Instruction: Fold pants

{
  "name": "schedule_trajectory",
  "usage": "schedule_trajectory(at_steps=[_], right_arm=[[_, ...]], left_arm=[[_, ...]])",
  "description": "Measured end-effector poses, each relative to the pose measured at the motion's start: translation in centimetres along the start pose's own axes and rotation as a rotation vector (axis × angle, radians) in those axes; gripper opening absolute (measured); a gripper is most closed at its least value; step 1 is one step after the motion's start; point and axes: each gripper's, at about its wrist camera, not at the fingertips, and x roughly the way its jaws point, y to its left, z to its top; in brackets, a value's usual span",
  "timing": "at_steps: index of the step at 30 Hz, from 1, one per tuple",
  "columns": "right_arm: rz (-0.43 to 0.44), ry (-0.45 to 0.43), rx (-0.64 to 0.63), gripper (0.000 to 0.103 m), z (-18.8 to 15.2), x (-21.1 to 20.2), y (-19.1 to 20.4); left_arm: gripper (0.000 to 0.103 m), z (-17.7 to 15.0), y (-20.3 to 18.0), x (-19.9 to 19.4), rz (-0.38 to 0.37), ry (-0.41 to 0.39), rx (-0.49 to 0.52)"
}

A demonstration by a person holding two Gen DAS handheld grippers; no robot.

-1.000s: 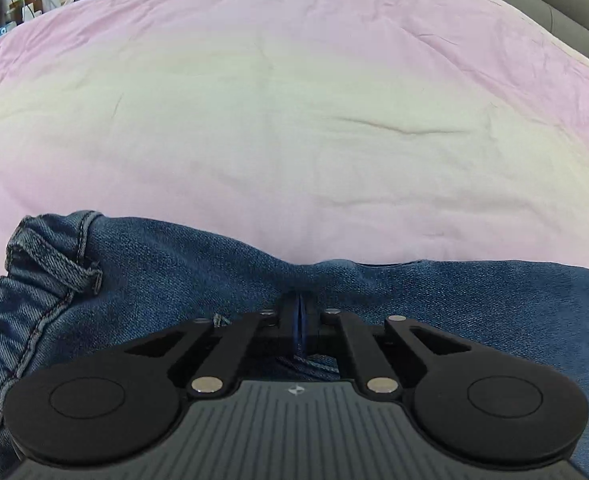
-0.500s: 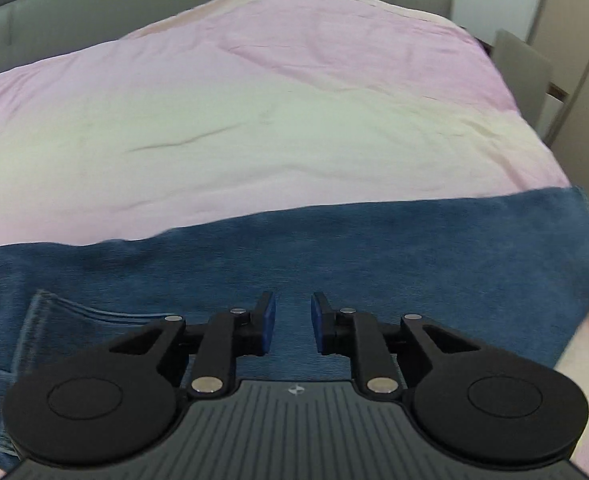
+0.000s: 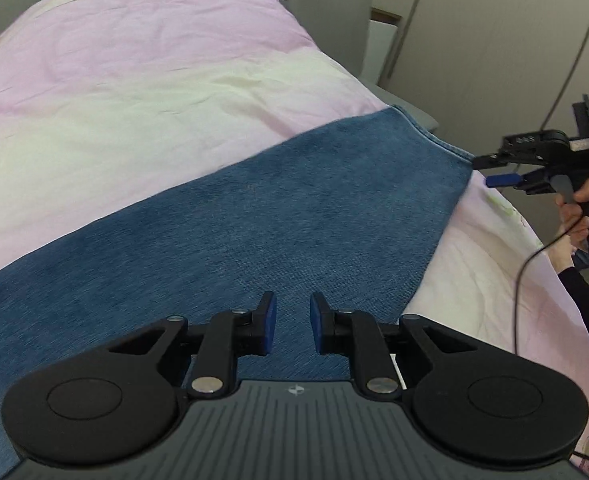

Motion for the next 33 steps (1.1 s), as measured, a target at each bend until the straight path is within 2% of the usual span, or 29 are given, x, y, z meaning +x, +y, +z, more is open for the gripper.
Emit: schedule_trajectory(at_steps=[8,11,14,16,17,22,27,30,33], right_arm=[[0.035,0.019,0.045,0.045,0.2,4.0,-1.6],[0.051,0.018,0.074,0.045,0.5,4.7,-2.1],[0.044,0.003,0.082,0.034,0.7,4.8,-2.1],[0.039,-0.014,0.05,0.025,0.7,4.2,-1.7],[0.038,-0.025,0.023,0.024,0.8,3.8,-1.3],[0.028,-0.088,-0.097,0.021,1.7,0.0,2.2],[0.059,-0.131,-0.21,0.021,2.4,-4.5,7.5],[0.089,-0.159,-0.296,0.021,2.2,-7.6,11.9],[0.118,-0.184,-0.39,0.021,1.3,-10.5,16.6]], left_arm=[[0.018,1.0,-3.0,4.0,-0.063,0.062,0.083],[0.018,0.9,-4.2,5.4,-0.088,0.114,0.129],[0.018,0.3,-5.2,6.3,-0.084,0.138,0.18],[0.016,0.0,-5.6,6.7,-0.074,0.149,0.198],[0.016,-0.1,-5.8,6.9,-0.072,0.153,0.204],[0.015,-0.1,-5.9,8.1,-0.064,0.175,0.186],[0.015,-0.2,-6.6,8.3,-0.025,0.163,0.185],[0.015,-0.3,-7.2,7.1,0.0,0.14,0.182],[0.016,-0.8,-6.5,3.7,-0.04,0.088,0.154]])
